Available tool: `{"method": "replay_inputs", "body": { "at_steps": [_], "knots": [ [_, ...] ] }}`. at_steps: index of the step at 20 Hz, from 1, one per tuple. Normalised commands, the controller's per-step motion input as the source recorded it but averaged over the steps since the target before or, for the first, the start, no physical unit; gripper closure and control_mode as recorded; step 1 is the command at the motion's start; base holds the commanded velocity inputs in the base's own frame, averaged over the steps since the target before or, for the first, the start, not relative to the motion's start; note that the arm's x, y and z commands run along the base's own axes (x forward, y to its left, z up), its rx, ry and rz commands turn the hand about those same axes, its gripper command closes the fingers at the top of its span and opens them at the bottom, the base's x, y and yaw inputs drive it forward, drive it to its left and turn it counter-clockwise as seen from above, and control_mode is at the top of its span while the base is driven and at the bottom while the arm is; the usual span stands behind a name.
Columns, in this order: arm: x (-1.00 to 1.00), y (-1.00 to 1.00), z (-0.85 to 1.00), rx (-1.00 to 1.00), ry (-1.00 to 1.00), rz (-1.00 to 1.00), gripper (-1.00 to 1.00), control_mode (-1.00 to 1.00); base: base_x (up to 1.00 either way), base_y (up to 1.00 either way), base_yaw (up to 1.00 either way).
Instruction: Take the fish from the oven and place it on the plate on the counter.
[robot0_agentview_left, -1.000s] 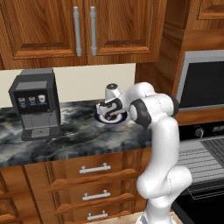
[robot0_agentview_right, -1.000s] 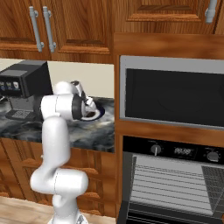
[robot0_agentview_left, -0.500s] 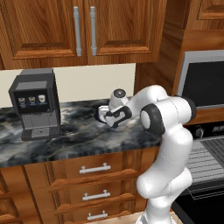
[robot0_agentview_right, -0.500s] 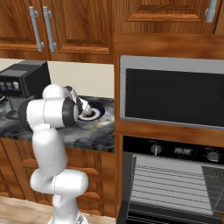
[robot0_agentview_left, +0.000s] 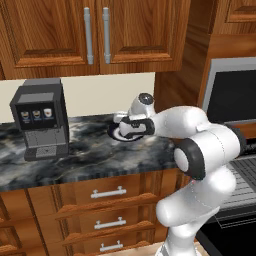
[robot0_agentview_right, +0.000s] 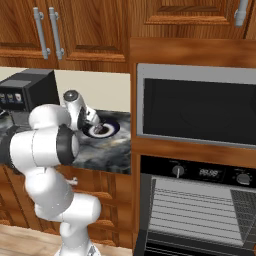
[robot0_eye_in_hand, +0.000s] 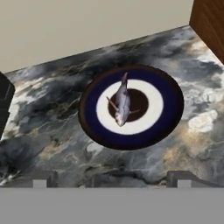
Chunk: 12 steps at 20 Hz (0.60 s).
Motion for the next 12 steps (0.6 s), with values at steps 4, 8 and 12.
{"method": "replay_inputs", "body": {
  "at_steps": [4, 8, 12],
  "knots": [
    [-0.90, 0.00, 0.51, 0.06, 0.04, 0.00, -1.00, -1.00, 0.00, 0.00, 0.00],
    [-1.00, 0.00, 0.48, 0.04, 0.00, 0.00, -1.00, -1.00, 0.00, 0.00, 0.00],
    [-1.00, -0.03, 0.59, 0.02, 0.00, 0.00, -1.00, -1.00, 0.00, 0.00, 0.00]
  ]
}}
